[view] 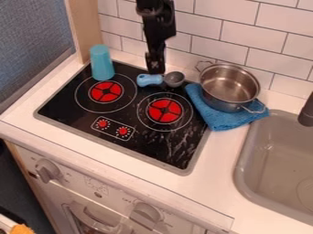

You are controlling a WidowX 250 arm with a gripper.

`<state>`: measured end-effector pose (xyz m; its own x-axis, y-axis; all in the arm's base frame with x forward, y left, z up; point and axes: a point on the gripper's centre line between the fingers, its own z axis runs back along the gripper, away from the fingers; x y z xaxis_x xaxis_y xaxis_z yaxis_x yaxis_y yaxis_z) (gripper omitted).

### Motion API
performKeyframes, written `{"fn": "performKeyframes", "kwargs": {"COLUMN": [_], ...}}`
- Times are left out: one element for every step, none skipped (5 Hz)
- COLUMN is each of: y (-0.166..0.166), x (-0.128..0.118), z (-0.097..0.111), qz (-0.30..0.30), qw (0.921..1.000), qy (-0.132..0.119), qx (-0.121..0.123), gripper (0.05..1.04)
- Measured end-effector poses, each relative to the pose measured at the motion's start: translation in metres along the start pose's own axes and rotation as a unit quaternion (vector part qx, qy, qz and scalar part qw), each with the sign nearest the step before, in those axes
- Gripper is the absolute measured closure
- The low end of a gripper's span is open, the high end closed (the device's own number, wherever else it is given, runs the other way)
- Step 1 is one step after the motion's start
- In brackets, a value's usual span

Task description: Moved the blue spoon on top of between two burners

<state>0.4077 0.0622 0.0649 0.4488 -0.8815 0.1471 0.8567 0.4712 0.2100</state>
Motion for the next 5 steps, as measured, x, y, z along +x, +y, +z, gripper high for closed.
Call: {"fn": "performKeyframes", "kwargs": {"y": [0.003,0.004,0.002,0.002,0.002], "x": [0.000,-0.004,-0.002,-0.002,-0.001], "z": [0.027,0.056,0.056,0.056,0.056], "qz": [0.015,0.049,0.047,0.047,0.048], "qw": [0.9998,0.9973,0.9974,0.9974,0.9974], "qy": [-0.002,0.023,0.024,0.024,0.023], "qx": [0.015,0.049,0.049,0.049,0.049], "gripper": [0.083,0.083,0.083,0.083,0.083]}}
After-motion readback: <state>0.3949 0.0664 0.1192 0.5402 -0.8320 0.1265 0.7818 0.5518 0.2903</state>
